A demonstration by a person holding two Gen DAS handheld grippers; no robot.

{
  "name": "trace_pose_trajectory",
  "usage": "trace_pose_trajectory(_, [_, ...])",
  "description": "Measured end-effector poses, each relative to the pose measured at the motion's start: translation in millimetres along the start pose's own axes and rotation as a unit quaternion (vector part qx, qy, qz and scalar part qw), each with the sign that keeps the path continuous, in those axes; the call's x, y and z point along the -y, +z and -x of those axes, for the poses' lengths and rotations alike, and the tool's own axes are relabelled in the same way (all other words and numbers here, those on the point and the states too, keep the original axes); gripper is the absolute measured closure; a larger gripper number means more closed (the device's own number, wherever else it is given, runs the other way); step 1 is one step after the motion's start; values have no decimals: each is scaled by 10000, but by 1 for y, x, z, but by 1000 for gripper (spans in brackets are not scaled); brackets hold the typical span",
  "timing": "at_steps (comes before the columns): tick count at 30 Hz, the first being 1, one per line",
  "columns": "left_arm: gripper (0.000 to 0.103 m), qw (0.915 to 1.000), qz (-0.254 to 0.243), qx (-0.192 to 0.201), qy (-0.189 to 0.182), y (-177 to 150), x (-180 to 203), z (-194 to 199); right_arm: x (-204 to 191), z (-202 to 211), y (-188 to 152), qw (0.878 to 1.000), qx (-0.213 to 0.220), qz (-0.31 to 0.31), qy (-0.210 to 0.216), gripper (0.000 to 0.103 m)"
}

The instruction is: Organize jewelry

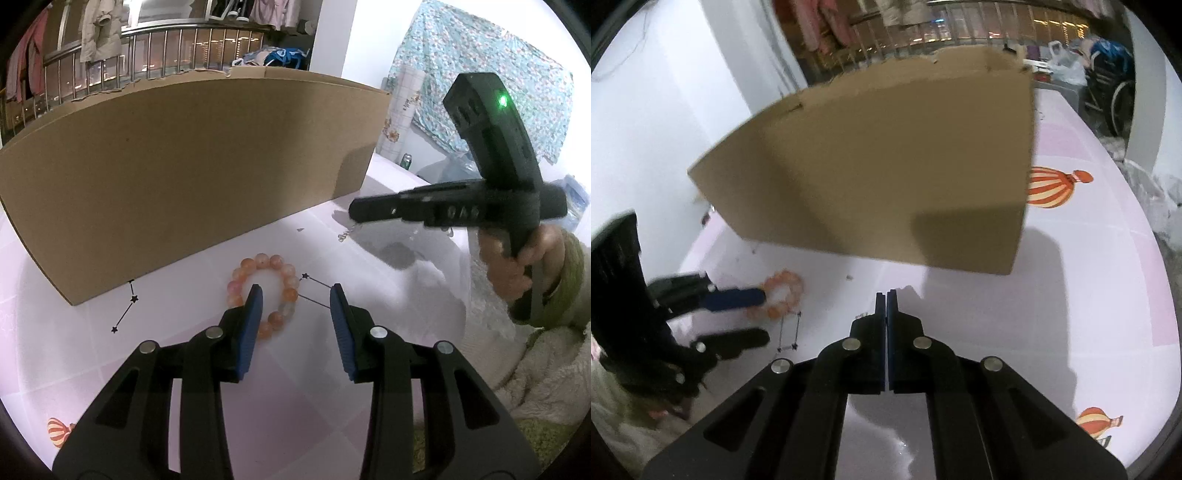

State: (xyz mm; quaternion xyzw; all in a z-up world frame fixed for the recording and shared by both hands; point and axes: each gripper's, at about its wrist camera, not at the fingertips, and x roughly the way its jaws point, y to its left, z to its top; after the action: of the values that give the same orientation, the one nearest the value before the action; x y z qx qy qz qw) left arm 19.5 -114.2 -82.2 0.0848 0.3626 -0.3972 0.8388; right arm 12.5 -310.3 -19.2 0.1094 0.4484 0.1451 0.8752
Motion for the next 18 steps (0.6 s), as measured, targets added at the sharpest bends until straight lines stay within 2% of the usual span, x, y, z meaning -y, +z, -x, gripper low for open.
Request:
trace_pose_trajectory(11, [67, 9999, -102, 98, -18, -1, 8, 2, -8, 27, 5, 9994, 319, -46, 114, 102])
trace_pose_trajectory(18, [67, 9989, -338, -33, 319, 4, 16, -8, -6, 31, 7, 9991, 400, -28, 164, 102])
